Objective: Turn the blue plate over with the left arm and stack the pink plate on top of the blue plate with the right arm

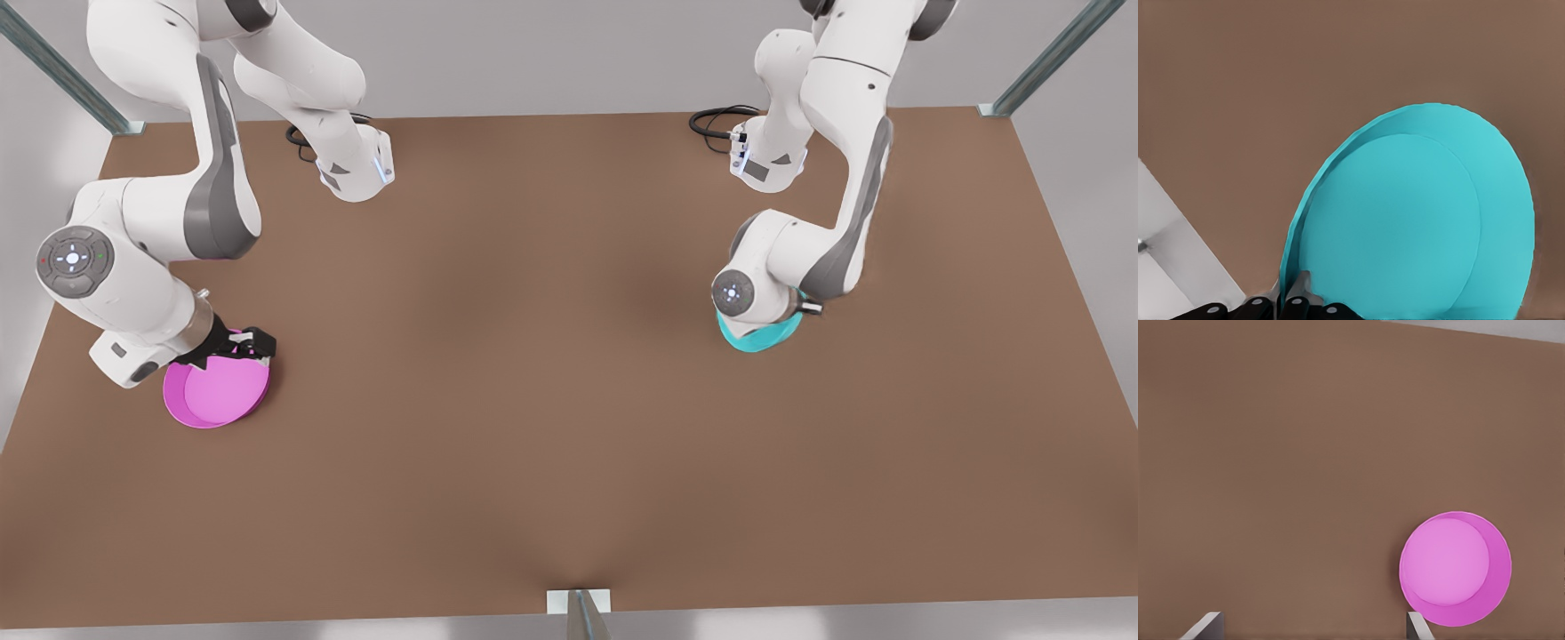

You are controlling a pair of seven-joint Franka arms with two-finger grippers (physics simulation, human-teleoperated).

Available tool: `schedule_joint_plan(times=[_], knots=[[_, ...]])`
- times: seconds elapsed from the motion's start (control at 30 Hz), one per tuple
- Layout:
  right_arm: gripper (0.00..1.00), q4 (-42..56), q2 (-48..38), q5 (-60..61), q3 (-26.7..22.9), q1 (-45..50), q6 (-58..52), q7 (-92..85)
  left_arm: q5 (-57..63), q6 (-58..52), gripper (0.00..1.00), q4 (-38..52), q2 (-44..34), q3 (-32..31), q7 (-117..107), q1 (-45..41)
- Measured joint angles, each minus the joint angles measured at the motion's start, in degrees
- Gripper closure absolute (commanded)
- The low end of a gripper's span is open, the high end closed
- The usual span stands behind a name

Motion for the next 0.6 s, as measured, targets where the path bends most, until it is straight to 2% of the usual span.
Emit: schedule_joint_plan(times=[0.07,0.13,0.23,0.5,0.6], knots=[[0.0,0.0,0.0,0.1,0.0,0.0,0.0,0.0,2.2,-4.7,0.79,2.0,0.8,-3.8,-2.4,0.2],[0.0,0.0,0.0,0.1,0.0,0.0,0.0,0.0,4.2,-6.1,0.79,2.3,0.9,-4.0,-2.8,-1.2],[0.0,0.0,0.1,0.1,0.0,-0.1,0.0,0.0,7.8,-11.0,0.79,4.2,2.2,-3.8,-3.3,-6.8],[0.0,0.1,0.4,0.1,-0.1,-0.3,0.0,0.0,17.7,-25.3,0.79,15.7,12.9,-3.1,-6.5,-20.0],[0.0,0.1,0.4,0.1,-0.1,-0.4,0.0,0.0,20.5,-28.5,0.79,20.5,17.9,0.4,-6.5,-26.3]])
